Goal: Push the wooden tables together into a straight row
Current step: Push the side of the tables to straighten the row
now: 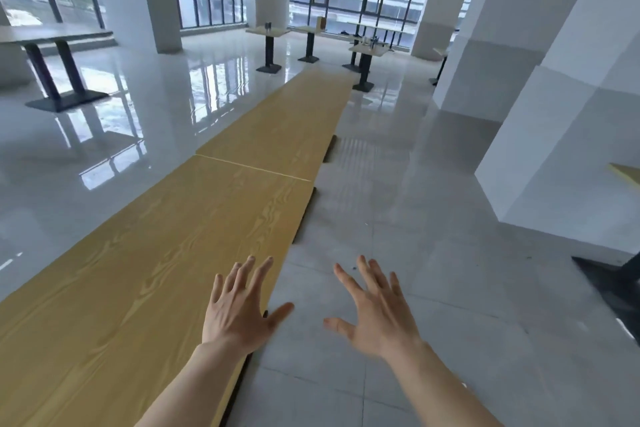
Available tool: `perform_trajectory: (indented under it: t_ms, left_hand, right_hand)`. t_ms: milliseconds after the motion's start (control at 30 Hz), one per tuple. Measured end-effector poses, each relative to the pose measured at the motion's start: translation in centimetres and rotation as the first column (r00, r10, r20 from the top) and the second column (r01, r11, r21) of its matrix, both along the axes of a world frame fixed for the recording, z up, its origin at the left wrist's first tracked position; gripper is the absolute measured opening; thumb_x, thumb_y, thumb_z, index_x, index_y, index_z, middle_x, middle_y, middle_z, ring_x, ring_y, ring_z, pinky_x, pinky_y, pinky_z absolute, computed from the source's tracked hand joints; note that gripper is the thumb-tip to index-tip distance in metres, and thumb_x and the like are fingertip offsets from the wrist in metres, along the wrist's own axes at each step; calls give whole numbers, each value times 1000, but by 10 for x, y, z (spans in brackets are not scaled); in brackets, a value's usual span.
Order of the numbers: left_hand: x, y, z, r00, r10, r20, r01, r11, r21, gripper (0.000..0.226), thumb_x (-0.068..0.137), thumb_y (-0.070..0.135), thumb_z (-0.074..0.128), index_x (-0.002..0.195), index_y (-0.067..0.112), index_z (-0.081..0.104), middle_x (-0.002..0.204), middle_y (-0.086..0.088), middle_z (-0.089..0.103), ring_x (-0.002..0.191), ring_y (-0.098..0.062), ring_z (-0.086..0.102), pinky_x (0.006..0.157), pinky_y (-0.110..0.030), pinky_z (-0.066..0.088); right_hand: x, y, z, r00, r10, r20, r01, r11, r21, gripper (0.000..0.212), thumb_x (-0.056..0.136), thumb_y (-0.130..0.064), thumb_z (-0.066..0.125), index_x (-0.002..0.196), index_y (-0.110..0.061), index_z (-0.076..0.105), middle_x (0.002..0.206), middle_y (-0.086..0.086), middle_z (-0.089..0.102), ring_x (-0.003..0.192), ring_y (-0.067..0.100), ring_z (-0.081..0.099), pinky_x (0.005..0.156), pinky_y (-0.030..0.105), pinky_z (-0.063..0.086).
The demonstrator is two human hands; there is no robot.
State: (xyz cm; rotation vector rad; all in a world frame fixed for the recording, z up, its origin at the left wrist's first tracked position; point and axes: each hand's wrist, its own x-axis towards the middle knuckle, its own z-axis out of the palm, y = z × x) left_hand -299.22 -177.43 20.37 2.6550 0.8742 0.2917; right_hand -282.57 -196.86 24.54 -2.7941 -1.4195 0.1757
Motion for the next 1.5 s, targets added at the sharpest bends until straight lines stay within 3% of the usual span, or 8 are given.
perform_trajectory:
  t_ms: [167,333,567,767,1033,1500]
  left_hand:
    - [86,13,-1,997,71,-23,-72,997,-24,109,66,99,8,160,43,-1,172,1,7,158,-26,4,127,-50,1]
    - [168,35,-3,985,164,-53,-165,986,-16,99,78,92,29,159,43,-1,172,0,6,157,-27,4,127,-51,1]
    - [284,57,-10,931,363,-33,-363,932,4,97,81,87,39,160,41,6,171,-2,13,157,-28,10,127,-52,5]
    - [362,64,-14,861,507,-48,-509,860,-46,101,74,92,24,159,42,6,170,-2,13,157,-27,8,127,-50,4]
    - [424,117,-84,742,666,-73,-670,737,-92,102,71,92,21,159,42,5,171,0,11,157,-25,7,127,-47,4]
    - [489,192,-200,538,822,-187,-843,524,-121,97,77,88,31,160,41,10,171,1,12,157,-23,6,127,-48,4]
  right_hand:
    - [97,36,14,996,92,-7,-92,996,0,95,89,-82,41,162,-42,-5,172,8,-15,158,28,-10,127,54,-3]
    - [196,78,15,984,176,-23,-176,984,4,95,88,-83,40,162,-43,-5,172,8,-14,158,29,-9,127,54,-1]
    - [340,141,0,930,366,-40,-364,930,52,95,88,-81,45,163,-40,1,173,12,-7,158,32,-4,125,55,2]
    - [435,189,-16,857,506,-96,-509,861,-2,97,88,-80,47,163,-40,0,173,11,-9,158,30,-8,126,55,2]
    - [488,306,-86,685,713,-151,-726,686,-50,98,89,-76,54,162,-40,0,173,10,-9,158,29,-11,127,55,-1]
    - [571,467,-214,476,848,-233,-879,452,-151,98,89,-75,54,163,-39,1,173,10,-9,158,28,-11,127,52,-1]
